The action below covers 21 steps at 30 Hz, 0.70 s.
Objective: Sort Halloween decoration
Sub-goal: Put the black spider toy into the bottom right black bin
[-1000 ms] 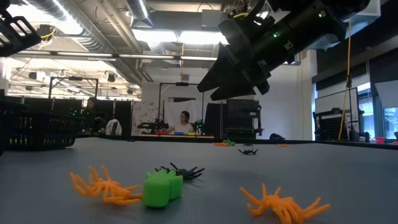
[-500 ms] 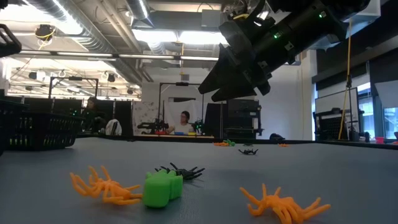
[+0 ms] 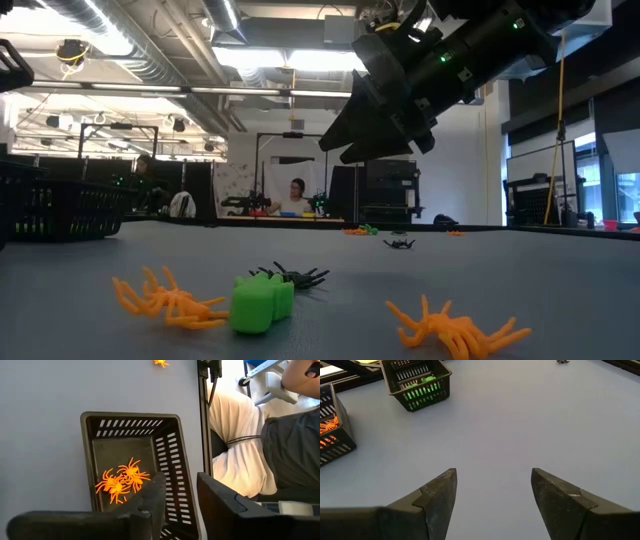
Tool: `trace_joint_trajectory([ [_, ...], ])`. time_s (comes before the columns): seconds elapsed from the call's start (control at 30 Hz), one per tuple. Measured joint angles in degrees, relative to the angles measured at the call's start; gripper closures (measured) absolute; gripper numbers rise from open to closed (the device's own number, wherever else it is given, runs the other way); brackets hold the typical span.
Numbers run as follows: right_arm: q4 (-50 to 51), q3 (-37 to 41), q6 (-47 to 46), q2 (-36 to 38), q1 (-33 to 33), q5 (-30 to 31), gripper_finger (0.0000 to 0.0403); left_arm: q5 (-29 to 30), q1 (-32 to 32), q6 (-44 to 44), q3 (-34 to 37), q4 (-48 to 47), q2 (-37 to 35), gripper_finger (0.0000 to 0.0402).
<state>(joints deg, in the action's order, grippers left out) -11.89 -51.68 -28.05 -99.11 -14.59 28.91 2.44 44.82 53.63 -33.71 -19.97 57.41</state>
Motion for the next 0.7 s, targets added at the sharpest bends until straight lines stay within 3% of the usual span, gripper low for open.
trace_joint_trajectory([
  [0.3, 2.0, -0.1, -0.7, 0.0, 0.3, -7.3, 0.0150, 0.6, 0.0, -0.2, 0.0, -0.1, 0.0, 0.0294],
  [0.7, 23.4, -0.1, -7.7, 0.0, 5.0, -13.0, 0.0150, 7.0, 0.0, -0.2, 0.0, -0.1, 0.0, 0.0294],
])
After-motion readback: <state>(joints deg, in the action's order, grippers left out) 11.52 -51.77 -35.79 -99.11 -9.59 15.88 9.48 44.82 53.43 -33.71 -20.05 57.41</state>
